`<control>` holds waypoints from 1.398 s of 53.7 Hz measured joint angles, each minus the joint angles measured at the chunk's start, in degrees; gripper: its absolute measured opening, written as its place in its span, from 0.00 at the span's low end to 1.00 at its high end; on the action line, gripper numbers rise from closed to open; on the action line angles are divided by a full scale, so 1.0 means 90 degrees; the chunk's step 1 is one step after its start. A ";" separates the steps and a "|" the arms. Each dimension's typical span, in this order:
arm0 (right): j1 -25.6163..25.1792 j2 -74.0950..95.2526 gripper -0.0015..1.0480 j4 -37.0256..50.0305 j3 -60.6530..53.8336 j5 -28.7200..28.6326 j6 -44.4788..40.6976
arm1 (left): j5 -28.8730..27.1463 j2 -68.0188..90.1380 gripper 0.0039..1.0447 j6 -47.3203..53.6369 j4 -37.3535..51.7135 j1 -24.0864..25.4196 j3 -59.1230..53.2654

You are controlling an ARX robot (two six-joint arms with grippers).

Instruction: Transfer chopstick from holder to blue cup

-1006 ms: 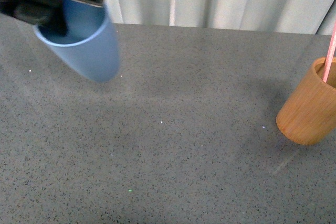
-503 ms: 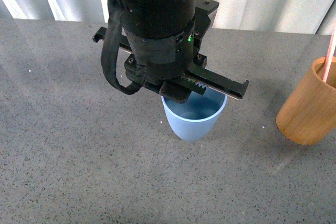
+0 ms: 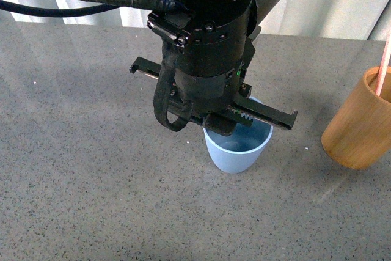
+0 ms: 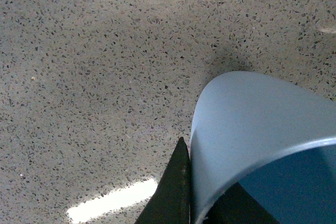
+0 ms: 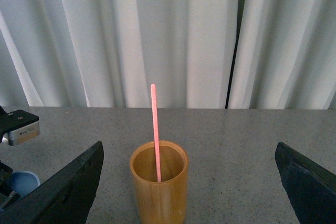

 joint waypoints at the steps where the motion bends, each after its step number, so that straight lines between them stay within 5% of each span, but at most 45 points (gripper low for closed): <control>1: 0.0000 0.0000 0.90 0.0000 0.0000 0.0000 0.0000 | 0.0000 0.0005 0.03 -0.0005 0.0002 -0.0007 0.0007; 10: 0.0000 0.0000 0.90 0.0000 0.0000 0.0000 0.0000 | 0.0039 0.0083 0.03 -0.0080 -0.0002 -0.0100 0.0109; 47: 0.0000 0.0000 0.90 0.0000 0.0000 0.0000 0.0000 | 0.0053 -0.0311 0.95 -0.0165 -0.0267 0.0267 0.0323; 58: 0.0000 0.0000 0.90 0.0000 0.0000 0.0000 0.0000 | 0.0216 -0.1637 0.94 -0.0087 -0.0146 0.0981 -0.0165; 67: 0.0000 0.0000 0.90 0.0000 0.0000 0.0002 0.0000 | -0.0391 -0.3225 0.94 -0.0085 0.1683 0.1751 -0.1909; 75: 0.0000 0.0000 0.90 0.0000 0.0000 -0.0002 0.0000 | -0.0481 -0.3589 0.94 -0.0085 0.1897 0.1853 -0.2142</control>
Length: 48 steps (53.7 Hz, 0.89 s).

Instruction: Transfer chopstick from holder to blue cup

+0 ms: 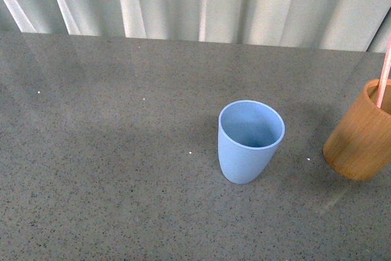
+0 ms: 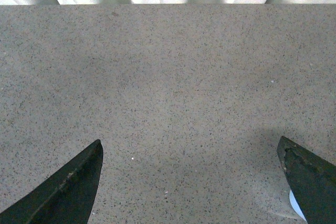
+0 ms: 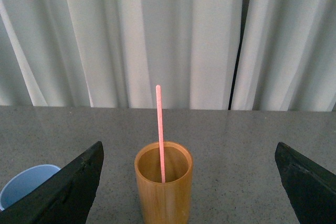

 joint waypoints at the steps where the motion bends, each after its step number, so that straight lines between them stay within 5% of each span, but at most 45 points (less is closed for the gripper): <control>1: 0.0000 0.0000 0.90 0.0000 0.0000 0.0000 0.0000 | 0.0002 -0.0002 0.94 0.0000 0.0005 0.0000 -0.0002; 5: 0.0000 0.0000 0.90 0.0000 0.0000 0.0002 0.0000 | -0.0022 0.0034 0.93 0.0029 0.0080 -0.0015 -0.0073; 8: 0.0000 0.0000 0.90 0.0000 -0.0002 0.0005 0.0000 | -0.0576 -0.0056 0.80 0.0527 0.2635 0.0010 -0.1144; 11: 0.0000 0.0000 0.90 0.0000 0.0000 0.0012 0.0000 | -0.0457 -0.0316 0.68 0.0799 0.4663 0.0143 -0.2195; 17: 0.0000 0.0000 0.90 0.0000 0.0000 0.0007 0.0000 | -0.0199 -0.1066 0.46 0.0959 0.6458 0.0563 -0.3405; 27: 0.0000 0.0000 0.90 0.0000 0.0000 0.0007 0.0000 | 0.0357 -0.2127 0.03 0.1030 0.6659 0.1103 -0.4767; 48: 0.0000 0.0000 0.90 0.0000 -0.0002 0.0005 0.0000 | 0.0964 -0.4048 0.03 0.1054 0.6025 0.1746 -0.5996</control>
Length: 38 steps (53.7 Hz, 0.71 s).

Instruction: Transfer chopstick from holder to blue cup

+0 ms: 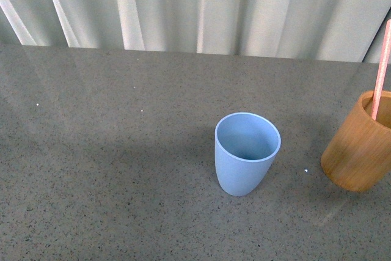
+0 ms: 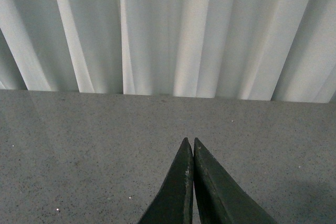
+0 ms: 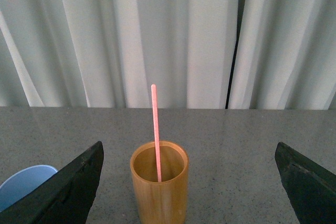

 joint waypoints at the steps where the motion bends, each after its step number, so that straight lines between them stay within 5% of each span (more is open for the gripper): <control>1: 0.0000 0.0000 0.90 0.0000 0.0002 0.0000 0.0000 | 0.0124 -0.0087 0.03 0.0000 -0.0056 0.0095 -0.0034; 10: 0.0000 0.0000 0.90 0.0000 0.0000 0.0000 0.0000 | 0.0454 -0.0661 0.03 0.0002 -0.0398 0.0525 -0.0272; 38: 0.0000 0.0000 0.90 0.0000 0.0002 0.0000 0.0000 | 0.0493 -0.2759 0.03 0.0012 -0.2040 0.0525 -0.0554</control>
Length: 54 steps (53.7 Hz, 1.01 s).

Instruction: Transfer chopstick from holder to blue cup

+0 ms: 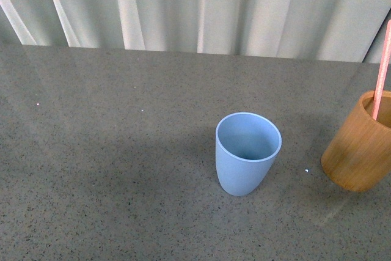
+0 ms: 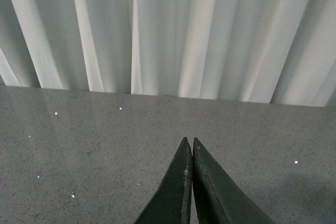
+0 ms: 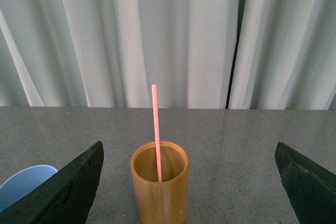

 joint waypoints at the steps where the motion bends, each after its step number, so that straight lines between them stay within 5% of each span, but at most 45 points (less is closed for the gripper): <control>1: 0.0000 0.0000 0.90 0.0000 0.0000 0.0000 0.0000 | 0.0000 -0.0102 0.03 0.0000 -0.0092 0.0000 0.0000; 36: 0.0000 0.0000 0.90 0.0000 0.0000 0.0000 0.0000 | 0.0002 -0.1790 0.03 0.0000 -0.1758 0.0000 0.0000; 41: 0.0000 0.0000 0.90 0.0000 0.0000 0.0000 0.0000 | 0.0002 -0.2577 0.03 0.0005 -0.2766 0.0000 0.0002; 54: 0.0000 0.0000 0.90 0.0000 0.0000 0.0000 0.0000 | 0.0000 -0.2858 0.03 0.0005 -0.2871 0.0000 0.0002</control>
